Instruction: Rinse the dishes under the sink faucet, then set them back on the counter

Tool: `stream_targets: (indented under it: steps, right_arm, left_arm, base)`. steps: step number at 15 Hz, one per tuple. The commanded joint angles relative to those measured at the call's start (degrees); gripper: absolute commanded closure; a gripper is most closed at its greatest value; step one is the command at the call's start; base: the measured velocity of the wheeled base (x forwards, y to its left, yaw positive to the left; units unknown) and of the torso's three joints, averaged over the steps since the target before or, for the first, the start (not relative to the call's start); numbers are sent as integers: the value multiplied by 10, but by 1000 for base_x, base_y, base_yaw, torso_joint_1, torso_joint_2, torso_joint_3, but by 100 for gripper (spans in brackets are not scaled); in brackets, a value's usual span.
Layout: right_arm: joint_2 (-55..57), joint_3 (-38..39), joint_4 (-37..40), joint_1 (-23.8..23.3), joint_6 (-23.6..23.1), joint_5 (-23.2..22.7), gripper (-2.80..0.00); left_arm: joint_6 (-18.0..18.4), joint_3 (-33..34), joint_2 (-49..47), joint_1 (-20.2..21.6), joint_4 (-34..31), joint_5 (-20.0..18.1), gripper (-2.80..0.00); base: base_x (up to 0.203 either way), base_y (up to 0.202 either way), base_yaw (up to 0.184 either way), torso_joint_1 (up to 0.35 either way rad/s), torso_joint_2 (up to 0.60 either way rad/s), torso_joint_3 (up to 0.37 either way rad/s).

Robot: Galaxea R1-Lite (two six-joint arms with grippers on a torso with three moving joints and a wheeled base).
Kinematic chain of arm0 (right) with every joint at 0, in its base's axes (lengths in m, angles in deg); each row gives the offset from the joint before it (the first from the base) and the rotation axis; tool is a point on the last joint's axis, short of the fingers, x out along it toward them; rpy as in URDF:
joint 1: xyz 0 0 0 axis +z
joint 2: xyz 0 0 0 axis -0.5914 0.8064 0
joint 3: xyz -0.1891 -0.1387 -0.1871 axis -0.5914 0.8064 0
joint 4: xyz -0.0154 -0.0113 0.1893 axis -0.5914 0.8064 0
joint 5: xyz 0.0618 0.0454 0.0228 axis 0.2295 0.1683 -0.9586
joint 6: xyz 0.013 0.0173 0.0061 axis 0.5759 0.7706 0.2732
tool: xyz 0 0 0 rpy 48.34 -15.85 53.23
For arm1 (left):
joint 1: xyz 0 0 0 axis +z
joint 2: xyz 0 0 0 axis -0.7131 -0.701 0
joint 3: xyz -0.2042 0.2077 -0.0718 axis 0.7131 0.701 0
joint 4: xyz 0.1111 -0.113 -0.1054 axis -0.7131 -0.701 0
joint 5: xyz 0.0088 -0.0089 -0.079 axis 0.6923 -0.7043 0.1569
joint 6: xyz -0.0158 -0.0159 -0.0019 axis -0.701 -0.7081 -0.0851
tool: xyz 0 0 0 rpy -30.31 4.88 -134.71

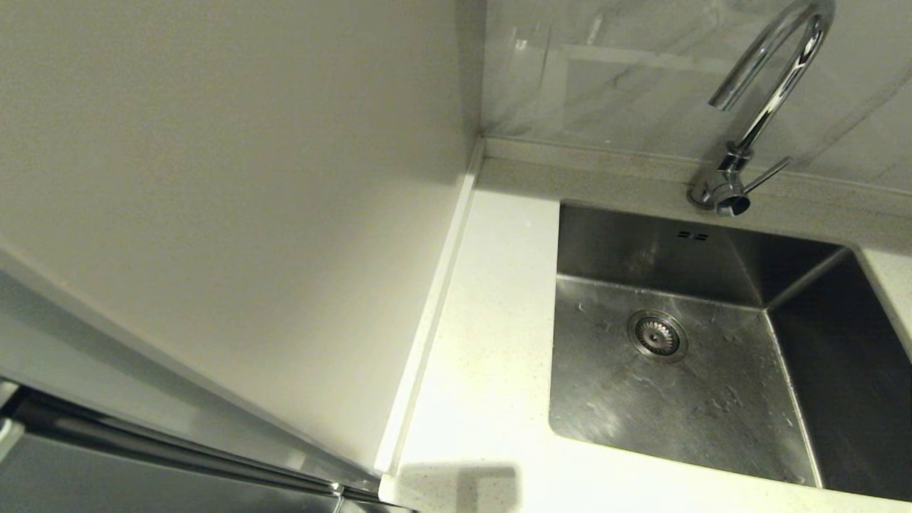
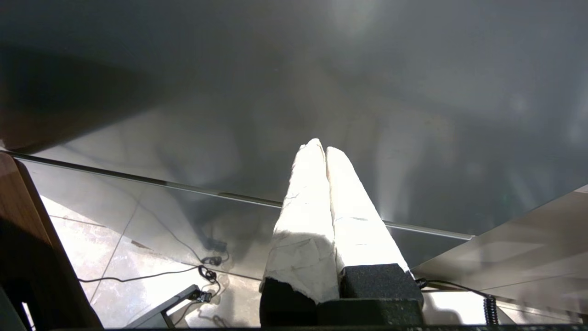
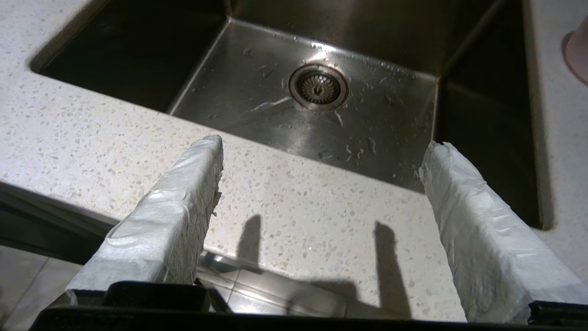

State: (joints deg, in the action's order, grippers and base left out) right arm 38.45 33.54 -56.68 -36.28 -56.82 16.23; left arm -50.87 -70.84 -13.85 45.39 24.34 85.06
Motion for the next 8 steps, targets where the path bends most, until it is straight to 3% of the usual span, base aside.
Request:
stream_targets:
  steps: [1,5,6,8]
  right_arm:
    - [1,3,8,0,14,2,-280]
    - [1,3,8,0,22,6,-280]
    - [1,3,8,0,21,6,0]
    - [1,3,7,0,21,6,0]
  left_arm:
    - [0,2,0,0,1,0,0]
    - [0,2,0,0,0,0,0]
    - [0,2,0,0,0,0,0]
    - [0,2,0,0,1,0,0]
  base:
    - [0,0,0,0,0,0]
    - [0,0,0,0,0,0]
    - [0,0,0,0,0,0]
    - [0,0,0,0,0,0]
